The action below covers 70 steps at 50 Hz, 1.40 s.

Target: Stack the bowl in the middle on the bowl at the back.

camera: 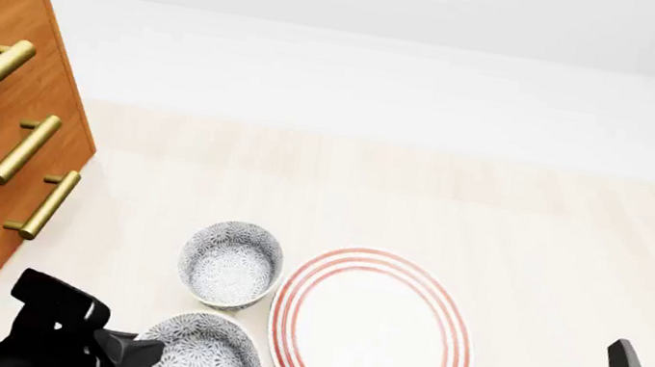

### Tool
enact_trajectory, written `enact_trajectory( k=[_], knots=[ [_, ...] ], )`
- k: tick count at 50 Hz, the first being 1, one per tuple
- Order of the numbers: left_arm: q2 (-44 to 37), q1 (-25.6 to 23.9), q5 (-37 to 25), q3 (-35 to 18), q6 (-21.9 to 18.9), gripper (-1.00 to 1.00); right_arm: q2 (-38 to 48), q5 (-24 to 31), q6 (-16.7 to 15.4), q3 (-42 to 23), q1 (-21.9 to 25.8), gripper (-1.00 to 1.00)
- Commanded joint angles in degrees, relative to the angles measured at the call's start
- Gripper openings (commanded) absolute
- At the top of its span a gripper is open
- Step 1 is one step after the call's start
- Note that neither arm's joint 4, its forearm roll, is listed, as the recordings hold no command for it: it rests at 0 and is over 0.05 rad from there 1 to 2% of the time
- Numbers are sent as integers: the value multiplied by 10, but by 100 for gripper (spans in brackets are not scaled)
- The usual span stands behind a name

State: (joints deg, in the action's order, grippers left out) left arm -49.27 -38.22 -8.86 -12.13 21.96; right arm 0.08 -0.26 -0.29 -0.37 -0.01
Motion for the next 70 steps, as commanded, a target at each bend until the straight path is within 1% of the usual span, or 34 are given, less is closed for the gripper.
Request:
enact_trajectory(
  k=[1,5,6,10,16,20,21,24,27,28,36,40,42,44,45,47,48,50,56,61,65,70],
  knots=[
    [73,-8,-100,-57,12,-100,0,0,-2,0,1,100],
    [90,-18,-132,-72,23,-100,0,0,-3,0,1,100],
    [92,-17,-138,-76,18,-100,0,0,-3,0,1,100],
    [104,-23,-168,-94,18,-100,0,0,-5,0,1,100],
    [118,-37,-208,-126,28,-100,0,0,-7,0,2,100],
    [133,-46,-241,-147,27,-100,0,1,-6,0,1,100],
    [133,-46,-241,-147,27,-100,0,1,-6,0,1,100],
    [150,-61,-278,-171,36,-100,0,1,-7,0,2,100],
    [156,-65,-293,-181,38,-100,0,1,-7,0,2,100],
    [163,-69,-308,-190,41,-100,0,1,-7,0,2,100],
    [178,-81,-343,-214,47,-100,0,1,-8,-1,2,100],
    [188,-87,-352,-215,56,-100,0,1,-8,-1,2,100],
    [195,-92,-358,-215,74,-100,0,1,-8,-1,2,100],
    [197,-96,-360,-217,78,-100,0,1,-8,-1,2,100],
    [205,-104,-367,-217,91,-100,0,1,-8,-1,2,100],
    [211,-105,-371,-218,94,-100,0,1,-8,-1,2,100],
    [219,-111,-374,-215,107,-100,0,1,-8,-1,2,100],
    [230,-113,-379,-209,106,-100,0,1,-8,-1,2,100],
    [255,-121,-388,-181,123,-100,0,1,-8,-1,2,100],
    [262,-130,-386,-165,124,-100,1,0,-9,-1,3,100],
    [267,-144,-381,-149,139,-100,1,0,-8,-1,2,100],
    [265,-162,-377,-140,141,-100,1,-1,-9,-1,2,100]
  ],
)
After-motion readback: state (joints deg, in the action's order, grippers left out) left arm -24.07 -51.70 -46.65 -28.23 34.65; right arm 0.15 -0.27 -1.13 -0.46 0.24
